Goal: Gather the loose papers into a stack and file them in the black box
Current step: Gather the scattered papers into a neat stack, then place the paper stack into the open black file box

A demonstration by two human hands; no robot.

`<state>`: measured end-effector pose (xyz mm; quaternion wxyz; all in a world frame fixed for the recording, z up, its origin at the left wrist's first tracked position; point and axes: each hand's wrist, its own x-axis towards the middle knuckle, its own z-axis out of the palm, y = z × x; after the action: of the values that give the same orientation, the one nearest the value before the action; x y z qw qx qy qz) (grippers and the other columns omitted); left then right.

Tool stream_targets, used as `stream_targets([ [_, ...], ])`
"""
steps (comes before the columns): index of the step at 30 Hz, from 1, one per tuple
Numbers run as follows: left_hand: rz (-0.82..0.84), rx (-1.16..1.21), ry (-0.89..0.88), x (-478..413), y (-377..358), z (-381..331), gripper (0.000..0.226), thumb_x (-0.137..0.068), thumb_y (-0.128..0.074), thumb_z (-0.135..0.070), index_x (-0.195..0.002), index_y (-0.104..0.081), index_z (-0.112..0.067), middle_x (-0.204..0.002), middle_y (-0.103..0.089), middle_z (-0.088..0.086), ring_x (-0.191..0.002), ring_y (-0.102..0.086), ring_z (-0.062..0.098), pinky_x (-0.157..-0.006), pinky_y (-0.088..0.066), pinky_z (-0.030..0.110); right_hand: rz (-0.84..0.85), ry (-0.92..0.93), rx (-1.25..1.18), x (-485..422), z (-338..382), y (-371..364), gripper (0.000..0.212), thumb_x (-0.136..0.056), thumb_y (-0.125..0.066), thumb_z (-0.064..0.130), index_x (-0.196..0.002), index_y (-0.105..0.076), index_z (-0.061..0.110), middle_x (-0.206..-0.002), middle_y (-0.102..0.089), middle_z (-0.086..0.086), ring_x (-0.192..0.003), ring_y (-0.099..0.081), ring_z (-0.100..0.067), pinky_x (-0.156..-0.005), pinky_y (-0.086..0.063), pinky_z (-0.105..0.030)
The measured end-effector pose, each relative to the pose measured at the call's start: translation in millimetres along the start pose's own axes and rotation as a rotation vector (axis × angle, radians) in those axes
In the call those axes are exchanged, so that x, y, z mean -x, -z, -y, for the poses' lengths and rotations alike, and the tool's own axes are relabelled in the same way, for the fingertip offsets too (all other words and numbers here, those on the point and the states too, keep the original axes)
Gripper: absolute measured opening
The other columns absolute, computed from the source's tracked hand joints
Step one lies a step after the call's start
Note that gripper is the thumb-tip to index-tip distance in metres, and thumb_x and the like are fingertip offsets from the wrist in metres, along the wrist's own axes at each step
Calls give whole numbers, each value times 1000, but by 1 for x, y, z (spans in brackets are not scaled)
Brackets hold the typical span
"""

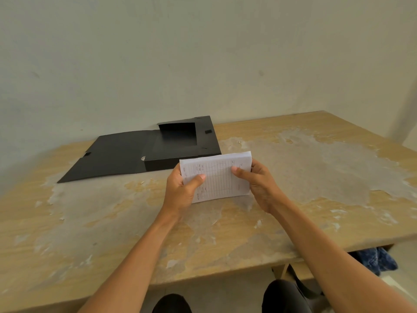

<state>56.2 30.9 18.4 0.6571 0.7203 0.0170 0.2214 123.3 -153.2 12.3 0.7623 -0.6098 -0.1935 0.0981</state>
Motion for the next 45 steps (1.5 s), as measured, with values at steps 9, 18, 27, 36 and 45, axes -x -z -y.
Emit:
stream_targets([
  [9, 3, -17, 28, 8, 0, 6, 30, -88, -63, -11, -117, -55, -15, -110, -65, 0, -100, -64, 13, -67, -56, 19, 11, -14, 12, 3, -5, -1, 23, -87, -63, 18, -109, -64, 13, -103, -70, -7, -92, -66, -20, -73, -55, -31],
  [18, -22, -148, 33, 5, 4, 8, 34, -91, -60, -11, -122, -50, -18, -112, -62, -4, -102, -62, 9, -66, -55, 15, 3, 3, 56, 6, -5, -4, 15, -88, -61, 15, -103, -66, 18, -96, -72, 0, -84, -70, -12, -69, -57, -27],
  [27, -110, 37, 187, 3, 8, -14, 34, -84, -69, -23, -114, -56, -11, -109, -66, 8, -95, -67, 22, -64, -57, 28, -111, 10, -112, 4, 10, -21, 21, -89, -62, 14, -110, -64, 12, -96, -72, -3, -81, -70, -17, -65, -57, -31],
  [36, -243, 295, 220, 13, -17, -16, 23, -98, -44, -37, -113, -59, -28, -104, -70, 4, -91, -67, 19, -73, -58, 35, -201, -153, -505, 0, -6, -84, 22, -88, -62, 12, -109, -63, 18, -101, -71, -6, -91, -67, -25, -72, -58, -43],
  [45, -438, 94, 112, -29, 12, -22, 21, -98, -47, -26, -116, -55, -21, -102, -65, -4, -90, -65, 12, -67, -54, 26, -17, -223, -312, -12, -6, -92, 32, -84, -65, 8, -116, -61, 8, -105, -70, -11, -89, -68, -25, -66, -58, -33],
])
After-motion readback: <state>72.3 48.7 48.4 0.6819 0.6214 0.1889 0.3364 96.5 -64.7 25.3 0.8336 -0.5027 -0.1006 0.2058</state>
